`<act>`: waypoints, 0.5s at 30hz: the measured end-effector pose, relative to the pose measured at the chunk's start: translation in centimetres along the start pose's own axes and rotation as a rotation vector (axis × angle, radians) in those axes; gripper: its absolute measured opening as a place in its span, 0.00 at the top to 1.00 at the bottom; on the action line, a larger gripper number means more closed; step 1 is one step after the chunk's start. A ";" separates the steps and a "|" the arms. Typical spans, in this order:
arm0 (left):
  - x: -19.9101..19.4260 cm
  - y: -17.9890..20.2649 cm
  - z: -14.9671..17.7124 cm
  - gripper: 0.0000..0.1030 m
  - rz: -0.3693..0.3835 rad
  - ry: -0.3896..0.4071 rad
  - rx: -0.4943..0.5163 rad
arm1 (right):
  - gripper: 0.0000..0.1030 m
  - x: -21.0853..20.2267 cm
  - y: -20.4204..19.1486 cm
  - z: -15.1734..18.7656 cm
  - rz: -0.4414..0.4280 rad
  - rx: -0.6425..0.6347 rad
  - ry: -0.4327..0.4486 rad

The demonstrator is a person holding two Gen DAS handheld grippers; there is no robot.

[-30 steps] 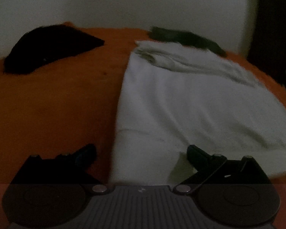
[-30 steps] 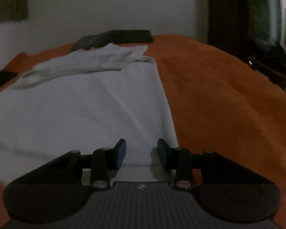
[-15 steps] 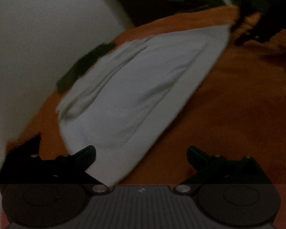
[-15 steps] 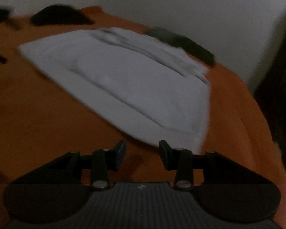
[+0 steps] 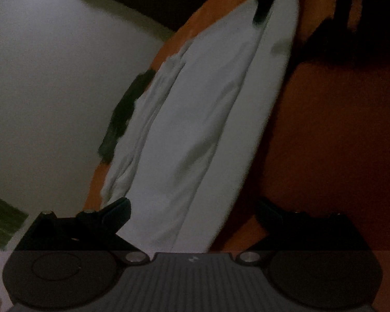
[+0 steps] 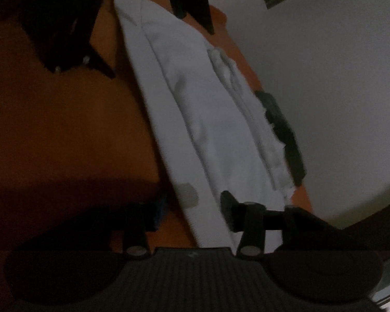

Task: Fold clothes

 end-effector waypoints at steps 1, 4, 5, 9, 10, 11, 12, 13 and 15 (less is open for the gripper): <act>0.4 -0.7 1.1 0.00 -0.029 -0.015 0.009 | 0.49 0.1 0.0 0.5 0.019 -0.020 0.000; 1.0 -2.4 4.7 0.00 -0.074 -0.038 0.026 | 0.49 0.4 0.1 2.5 0.073 -0.091 -0.028; 1.2 -2.8 6.0 0.00 -0.078 -0.045 0.041 | 0.49 0.5 0.2 3.4 0.084 -0.112 -0.045; 1.3 -2.7 6.5 0.00 -0.063 0.043 0.126 | 0.49 1.9 1.3 5.3 0.091 -0.186 -0.052; 1.5 -2.7 6.3 0.00 -0.058 0.056 0.140 | 0.49 2.3 1.4 5.2 0.107 -0.215 -0.044; 1.8 -2.7 6.1 0.04 -0.052 0.069 0.155 | 0.49 2.8 1.4 5.2 0.118 -0.239 -0.035; 2.0 -3.0 6.0 0.43 -0.022 0.069 0.146 | 0.59 3.4 1.7 5.1 0.111 -0.248 -0.034; 2.1 -3.1 6.1 0.79 0.019 0.040 0.145 | 0.79 3.8 2.1 5.1 0.090 -0.240 -0.032; 1.9 -4.1 6.1 0.96 0.080 0.019 0.115 | 0.94 3.7 3.1 5.1 0.052 -0.227 -0.009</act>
Point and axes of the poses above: each gripper's, at about its wrist camera, not at the fingertips, and x roughly the way its jaws point, y to its right, z to its underside, the point moved 3 cm from there along x, roughly the way its jaws point, and after that the axes turned 1 degree about -z, right-handed, at the moved point
